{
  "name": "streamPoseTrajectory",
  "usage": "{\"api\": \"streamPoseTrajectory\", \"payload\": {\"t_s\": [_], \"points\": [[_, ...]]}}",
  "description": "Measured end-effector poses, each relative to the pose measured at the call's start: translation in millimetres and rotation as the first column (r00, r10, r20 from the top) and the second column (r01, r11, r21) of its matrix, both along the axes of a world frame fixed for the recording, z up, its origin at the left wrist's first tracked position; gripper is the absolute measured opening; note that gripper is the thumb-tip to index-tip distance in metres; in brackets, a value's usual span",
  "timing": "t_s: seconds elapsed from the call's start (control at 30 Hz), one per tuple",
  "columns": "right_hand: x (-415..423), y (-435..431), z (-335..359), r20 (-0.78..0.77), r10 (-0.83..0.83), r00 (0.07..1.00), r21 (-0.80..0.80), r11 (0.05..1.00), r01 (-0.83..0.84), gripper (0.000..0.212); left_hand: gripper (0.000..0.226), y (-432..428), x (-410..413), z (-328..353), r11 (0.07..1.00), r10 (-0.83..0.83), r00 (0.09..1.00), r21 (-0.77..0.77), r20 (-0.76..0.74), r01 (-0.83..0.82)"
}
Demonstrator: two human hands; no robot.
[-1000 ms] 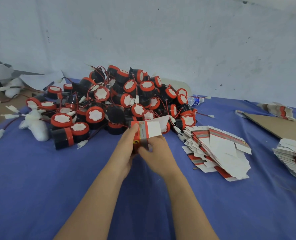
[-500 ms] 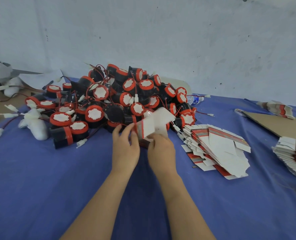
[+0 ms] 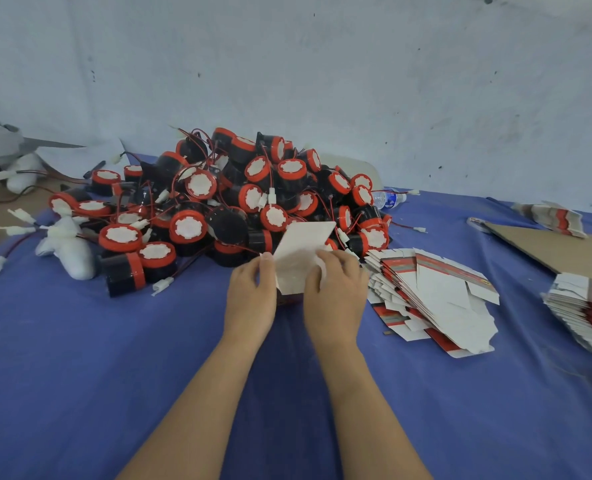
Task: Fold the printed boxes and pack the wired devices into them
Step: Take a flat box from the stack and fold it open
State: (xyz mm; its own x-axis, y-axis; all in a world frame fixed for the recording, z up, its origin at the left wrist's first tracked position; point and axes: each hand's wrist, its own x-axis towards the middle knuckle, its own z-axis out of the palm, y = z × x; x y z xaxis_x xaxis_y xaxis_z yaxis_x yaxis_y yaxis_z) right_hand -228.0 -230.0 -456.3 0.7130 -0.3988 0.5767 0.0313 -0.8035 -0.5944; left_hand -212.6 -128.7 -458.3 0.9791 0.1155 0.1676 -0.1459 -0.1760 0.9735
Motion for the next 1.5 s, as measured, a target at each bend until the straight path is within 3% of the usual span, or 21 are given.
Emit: {"api": "streamPoseTrajectory", "payload": {"t_s": [0.07,0.13,0.27,0.4,0.47,0.53,0.6,0.63,0.7,0.8,0.9,0.97,1.07,1.1,1.17,1.27,1.3,1.4,1.5], "points": [[1,-6,-2,-0.101,-0.08,0.992,-0.038,0.996,0.076,0.038,0.036,-1,1,-1,0.999,-0.008,1.0,0.031,-0.002,0.008],[3,-8,-6,-0.214,-0.063,0.975,-0.07,0.996,0.049,0.046,0.028,1,3,-3,0.997,0.011,1.0,0.078,0.002,-0.011],[4,-8,-8,-0.197,0.155,0.968,0.152,0.98,-0.126,0.053,0.034,1,3,-8,0.988,0.02,1.0,0.156,-0.01,-0.018],[6,-15,-8,-0.333,0.061,0.941,0.128,0.992,-0.019,0.056,0.023,0,3,-8,0.995,0.035,0.998,0.096,-0.058,-0.03],[6,-16,-9,-0.397,0.071,0.915,0.201,0.98,0.011,0.034,0.021,1,1,-9,0.968,0.063,0.998,0.244,-0.011,-0.059],[6,-16,-9,-0.431,0.086,0.898,0.238,0.971,0.022,0.025,0.029,0,-1,-11,0.843,0.065,0.997,0.532,0.047,-0.08],[6,-17,-8,-0.419,0.09,0.904,0.258,0.966,0.023,0.023,0.043,-4,-2,-14,0.712,0.012,1.0,0.702,-0.013,0.001],[6,-17,-7,-0.399,0.092,0.912,0.267,0.963,0.02,0.022,0.052,-6,-2,-15,0.709,-0.017,0.997,0.702,-0.081,0.069],[6,-20,-7,-0.361,0.082,0.929,0.288,0.957,0.027,0.026,0.066,-9,-2,-14,0.808,-0.118,0.981,0.56,-0.153,0.184],[6,-22,-5,-0.268,0.133,0.954,0.438,0.899,-0.002,0.018,0.071,-9,-2,-7,0.975,-0.188,0.981,0.135,0.055,0.179],[4,-16,3,-0.131,0.237,0.963,0.59,0.799,-0.117,0.015,0.093,-5,-3,3,0.979,-0.089,0.987,-0.17,0.135,0.112],[3,-12,5,-0.146,0.364,0.92,0.594,0.776,-0.213,0.013,0.087,-2,-5,8,0.941,-0.114,0.986,-0.306,0.121,0.146],[2,-6,6,-0.237,0.589,0.772,0.653,0.685,-0.322,0.017,0.071,3,-4,13,0.908,-0.092,0.99,-0.4,0.106,0.127],[2,-5,8,-0.218,0.59,0.777,0.676,0.666,-0.316,0.026,0.066,5,-4,14,0.909,-0.057,0.994,-0.407,0.094,0.09],[3,-9,14,-0.1,0.442,0.891,0.747,0.625,-0.226,0.039,0.057,7,-5,15,0.924,-0.009,0.998,-0.381,0.06,0.031],[3,-22,21,0.06,0.17,0.984,0.871,0.472,-0.134,0.053,0.065,5,-8,16,0.925,-0.12,0.991,-0.368,-0.057,0.091],[2,-24,20,0.056,0.127,0.99,0.862,0.495,-0.112,0.053,0.067,3,-9,16,0.902,-0.197,0.975,-0.41,-0.102,0.139],[2,-22,12,-0.168,0.218,0.962,0.677,0.734,-0.048,0.042,0.075,-1,-12,17,0.795,-0.412,0.899,-0.54,-0.146,0.277],[4,-11,6,-0.313,0.357,0.88,0.612,0.784,-0.1,0.038,0.083,-1,-13,17,0.734,-0.493,0.855,-0.605,-0.163,0.308]]}}
